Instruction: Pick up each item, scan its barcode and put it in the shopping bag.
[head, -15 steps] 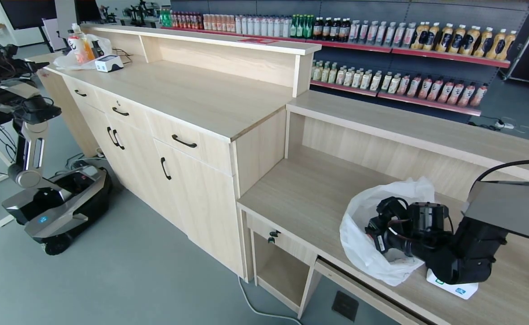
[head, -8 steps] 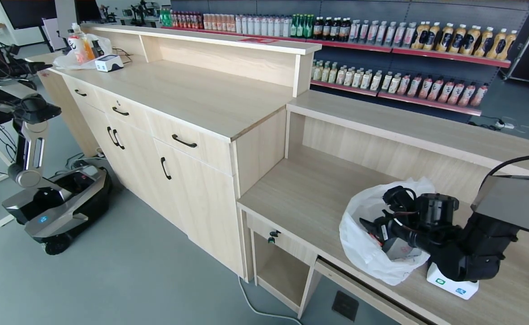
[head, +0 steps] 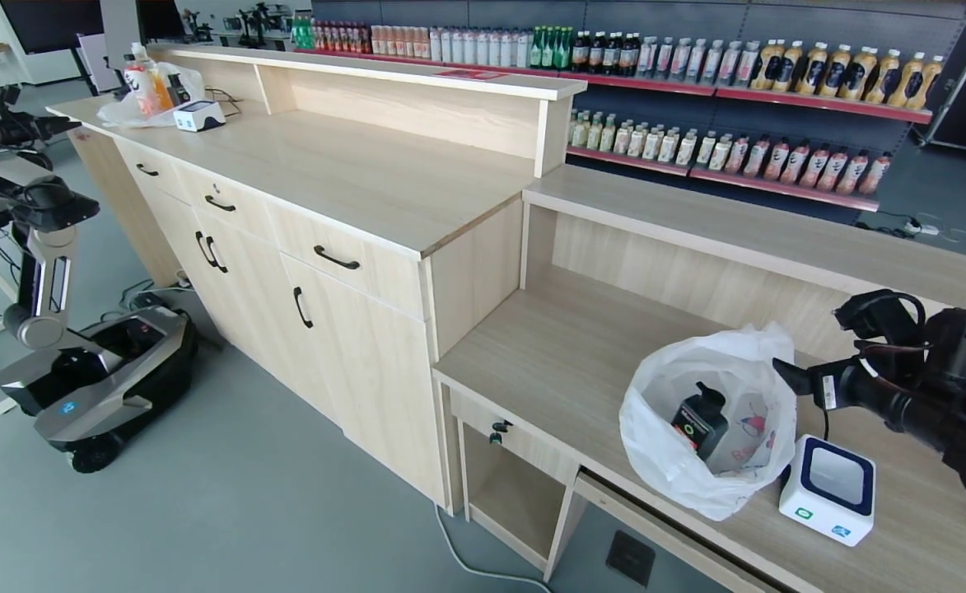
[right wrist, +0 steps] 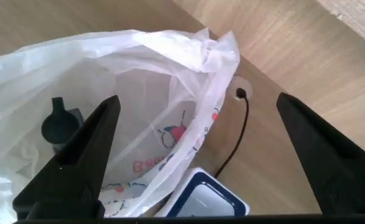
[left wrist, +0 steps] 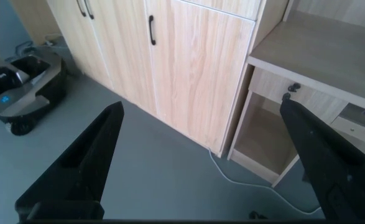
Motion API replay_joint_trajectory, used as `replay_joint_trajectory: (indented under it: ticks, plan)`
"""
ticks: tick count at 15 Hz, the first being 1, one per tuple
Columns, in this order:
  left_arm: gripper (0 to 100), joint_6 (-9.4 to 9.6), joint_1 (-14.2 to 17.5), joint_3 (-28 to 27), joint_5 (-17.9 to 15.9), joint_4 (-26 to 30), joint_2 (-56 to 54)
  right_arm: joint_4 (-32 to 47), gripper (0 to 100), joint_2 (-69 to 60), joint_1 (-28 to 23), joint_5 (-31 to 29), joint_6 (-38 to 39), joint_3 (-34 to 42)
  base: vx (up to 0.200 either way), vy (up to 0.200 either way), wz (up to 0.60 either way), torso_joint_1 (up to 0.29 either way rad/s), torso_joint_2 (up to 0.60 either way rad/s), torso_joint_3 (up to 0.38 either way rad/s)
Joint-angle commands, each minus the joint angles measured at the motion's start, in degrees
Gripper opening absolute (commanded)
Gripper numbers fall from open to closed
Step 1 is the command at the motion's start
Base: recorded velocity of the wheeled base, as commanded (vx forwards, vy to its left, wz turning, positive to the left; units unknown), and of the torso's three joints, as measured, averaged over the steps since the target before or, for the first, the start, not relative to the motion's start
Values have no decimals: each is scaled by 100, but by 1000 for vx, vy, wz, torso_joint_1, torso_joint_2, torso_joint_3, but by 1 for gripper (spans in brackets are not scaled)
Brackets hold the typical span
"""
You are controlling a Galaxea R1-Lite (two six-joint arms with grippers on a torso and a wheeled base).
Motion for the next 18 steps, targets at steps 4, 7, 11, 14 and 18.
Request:
replay_joint_trajectory:
  ticks: [4,7,11,14,18]
  plan:
    - [100,2,1,0,0,0,-2,1353,100,-1550,-1391,-511,-151,232,0,0,-600,5,1,5]
    - [100,2,1,0,0,0,-2,2241,100,-1787,-2103,-528,-168,294,0,0,-600,2,2,1]
    - [100,2,1,0,0,0,-2,2558,100,-1937,-2340,-528,-160,364,0,0,-600,4,0,4]
    - [100,2,1,0,0,0,-2,2241,100,-1550,-2569,-555,-37,329,0,0,-200,-1,1,1]
    - [100,2,1,0,0,0,-2,826,100,-117,-2736,-1,60,338,0,0,0,0,0,0]
